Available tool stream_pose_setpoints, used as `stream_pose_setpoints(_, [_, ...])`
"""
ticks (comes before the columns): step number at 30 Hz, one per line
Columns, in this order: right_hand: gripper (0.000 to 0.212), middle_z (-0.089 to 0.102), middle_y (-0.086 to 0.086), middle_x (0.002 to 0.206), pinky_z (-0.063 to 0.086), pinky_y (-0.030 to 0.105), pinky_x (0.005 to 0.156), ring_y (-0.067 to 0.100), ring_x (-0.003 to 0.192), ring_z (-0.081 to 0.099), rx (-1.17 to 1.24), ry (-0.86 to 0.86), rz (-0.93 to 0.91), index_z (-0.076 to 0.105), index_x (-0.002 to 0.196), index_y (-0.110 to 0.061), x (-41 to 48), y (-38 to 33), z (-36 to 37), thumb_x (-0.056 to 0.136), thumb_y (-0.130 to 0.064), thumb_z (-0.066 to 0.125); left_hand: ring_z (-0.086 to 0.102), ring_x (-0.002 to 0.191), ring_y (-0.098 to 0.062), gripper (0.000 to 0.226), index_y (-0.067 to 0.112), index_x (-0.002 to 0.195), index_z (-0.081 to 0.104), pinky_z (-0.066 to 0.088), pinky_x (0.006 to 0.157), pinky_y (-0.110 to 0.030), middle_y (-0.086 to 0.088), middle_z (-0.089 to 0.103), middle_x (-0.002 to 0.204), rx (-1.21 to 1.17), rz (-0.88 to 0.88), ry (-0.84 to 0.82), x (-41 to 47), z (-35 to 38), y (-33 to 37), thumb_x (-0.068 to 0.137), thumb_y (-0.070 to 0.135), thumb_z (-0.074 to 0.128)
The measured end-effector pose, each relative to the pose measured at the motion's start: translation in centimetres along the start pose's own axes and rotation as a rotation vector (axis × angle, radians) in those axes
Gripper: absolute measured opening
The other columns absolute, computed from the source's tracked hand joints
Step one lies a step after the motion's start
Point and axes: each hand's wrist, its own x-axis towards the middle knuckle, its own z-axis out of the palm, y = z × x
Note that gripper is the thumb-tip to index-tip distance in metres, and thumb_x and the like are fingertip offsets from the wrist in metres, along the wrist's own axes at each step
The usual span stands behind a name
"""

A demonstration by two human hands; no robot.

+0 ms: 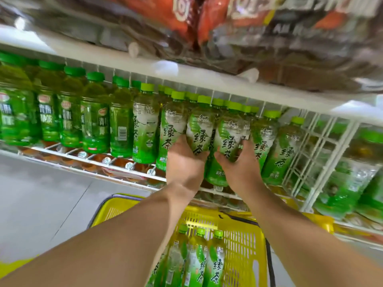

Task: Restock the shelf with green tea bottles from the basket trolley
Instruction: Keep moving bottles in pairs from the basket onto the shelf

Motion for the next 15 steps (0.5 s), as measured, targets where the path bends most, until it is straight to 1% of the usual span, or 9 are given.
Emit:
stream_pose_setpoints(4, [0.07,0.05,-0.007,0.114,0.034,0.022,0.081,0.009,0.1,0.046,0.003,-0.011,-0.006,0.037,0.14,-0.012,0.3,0.4,0.0,0.086,-0.037,0.074,0.065,0.09,-0.023,0.045,0.007,0.109,0.058,0.046,0.07,-0.024,-0.007,0.068,0.101,0.027,0.041,-0.023,0.3,0.2,-0.4,0.077,0.027,0.083])
stream_pose_setpoints(6, [0.071,0.05,-0.005,0.114,0.035,0.024,0.083,0.01,0.1,0.045,0.001,0.0,-0.004,0.037,0.14,-0.014,0.5,0.5,0.2,0.085,-0.037,0.075,0.064,0.09,-0.027,0.046,0.006,0.111,0.054,0.049,0.071,-0.031,-0.009,0.066,0.102,0.073,0.057,-0.061,0.2,0.1,-0.3,0.08,0.025,0.081])
stream_pose_setpoints(7, [0.072,0.05,-0.005,0.112,0.036,0.025,0.082,0.011,0.098,0.046,0.001,0.01,-0.004,0.037,0.14,-0.014,0.6,0.6,0.3,0.085,-0.037,0.076,0.064,0.088,-0.028,0.044,0.007,0.111,0.052,0.05,0.07,-0.034,-0.008,0.065,0.1,0.092,0.06,-0.075,0.1,0.0,-0.1,0.081,0.023,0.08])
stream_pose_setpoints(10, [0.072,0.049,-0.006,0.105,0.037,0.025,0.078,0.012,0.093,0.047,-0.019,0.036,-0.005,0.036,0.141,-0.013,0.4,0.6,0.5,0.085,-0.037,0.075,0.065,0.082,-0.027,0.04,0.011,0.109,0.051,0.052,0.066,-0.035,-0.006,0.066,0.095,0.114,0.075,-0.066,-0.7,0.0,-0.1,0.08,0.015,0.078])
stream_pose_setpoints(12, [0.07,0.049,-0.003,0.103,0.041,0.027,0.075,0.015,0.089,0.051,-0.036,0.039,0.006,0.036,0.142,-0.014,0.2,0.7,0.7,0.087,-0.035,0.074,0.066,0.078,-0.028,0.034,0.011,0.106,0.052,0.052,0.063,-0.037,-0.007,0.067,0.089,0.165,0.072,-0.078,-1.2,0.1,-0.5,0.081,0.012,0.075])
stream_pose_setpoints(14, [0.072,0.05,-0.004,0.107,0.049,0.033,0.073,0.019,0.089,0.059,-0.034,0.036,0.017,0.035,0.144,-0.015,-0.1,0.8,0.7,0.087,-0.034,0.074,0.064,0.076,-0.032,0.025,0.01,0.1,0.054,0.045,0.059,-0.034,-0.01,0.066,0.083,0.24,0.05,-0.106,-1.6,-0.2,-0.8,0.084,0.016,0.073])
stream_pose_setpoints(15, [0.073,0.049,-0.006,0.109,0.052,0.034,0.072,0.021,0.089,0.062,-0.027,0.035,0.025,0.035,0.146,-0.016,0.0,0.8,0.8,0.086,-0.033,0.074,0.063,0.076,-0.033,0.023,0.009,0.097,0.056,0.042,0.059,-0.032,-0.011,0.066,0.082,0.26,0.037,-0.114,-1.5,-0.5,-0.9,0.085,0.019,0.073])
